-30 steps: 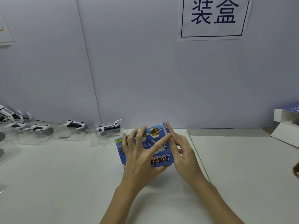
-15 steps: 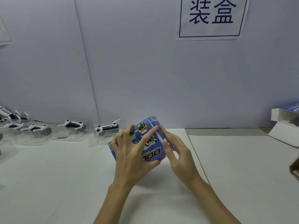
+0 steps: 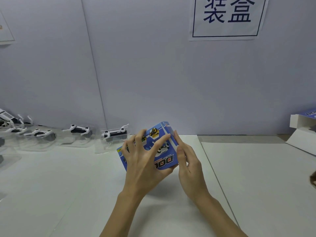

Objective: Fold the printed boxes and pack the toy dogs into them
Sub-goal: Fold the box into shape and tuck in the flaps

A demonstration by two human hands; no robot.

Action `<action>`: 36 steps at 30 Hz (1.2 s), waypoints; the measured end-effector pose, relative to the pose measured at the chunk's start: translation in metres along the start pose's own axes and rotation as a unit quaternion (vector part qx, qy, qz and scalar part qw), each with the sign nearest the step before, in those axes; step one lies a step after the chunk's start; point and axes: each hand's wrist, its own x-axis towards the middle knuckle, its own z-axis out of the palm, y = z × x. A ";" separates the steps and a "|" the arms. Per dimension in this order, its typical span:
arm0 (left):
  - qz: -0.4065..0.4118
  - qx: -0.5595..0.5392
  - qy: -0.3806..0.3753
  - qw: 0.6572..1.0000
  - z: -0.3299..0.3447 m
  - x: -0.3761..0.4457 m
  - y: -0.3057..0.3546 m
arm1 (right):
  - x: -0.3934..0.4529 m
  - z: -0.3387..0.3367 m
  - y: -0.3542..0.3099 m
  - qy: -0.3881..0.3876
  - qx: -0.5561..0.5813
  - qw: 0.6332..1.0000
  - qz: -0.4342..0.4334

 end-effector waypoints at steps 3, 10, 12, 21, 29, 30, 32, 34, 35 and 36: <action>0.009 0.013 -0.008 1.000 0.000 0.001 0.001 | -0.001 0.004 0.001 0.025 0.017 0.999 0.013; -0.012 0.036 -0.001 0.999 -0.002 -0.003 0.001 | 0.000 -0.006 0.002 -0.029 -0.118 0.991 -0.052; -0.008 0.043 0.001 0.999 -0.002 -0.003 0.001 | -0.001 -0.008 0.003 -0.039 -0.147 0.986 -0.072; -0.010 0.070 -0.015 0.997 -0.002 -0.002 0.002 | 0.001 -0.006 0.007 -0.031 -0.180 0.980 -0.085; -0.006 0.074 -0.004 0.997 -0.001 0.001 0.000 | 0.005 -0.007 0.015 -0.038 -0.191 0.978 -0.080; -0.004 0.069 -0.001 0.998 -0.001 0.001 0.000 | 0.005 -0.008 0.014 -0.035 -0.191 0.978 -0.077; -0.001 0.057 0.004 0.998 0.001 0.000 0.001 | 0.005 -0.009 0.014 -0.033 -0.190 0.979 -0.062; 0.002 0.053 0.003 0.999 0.003 -0.002 0.001 | 0.005 -0.009 0.014 -0.030 -0.180 0.982 -0.045; 0.002 0.051 -0.004 0.999 0.004 -0.002 0.002 | 0.005 -0.010 0.014 -0.025 -0.162 0.986 -0.033; 0.000 0.048 -0.013 0.999 0.006 -0.002 0.002 | 0.006 -0.010 0.014 -0.021 -0.138 0.990 -0.021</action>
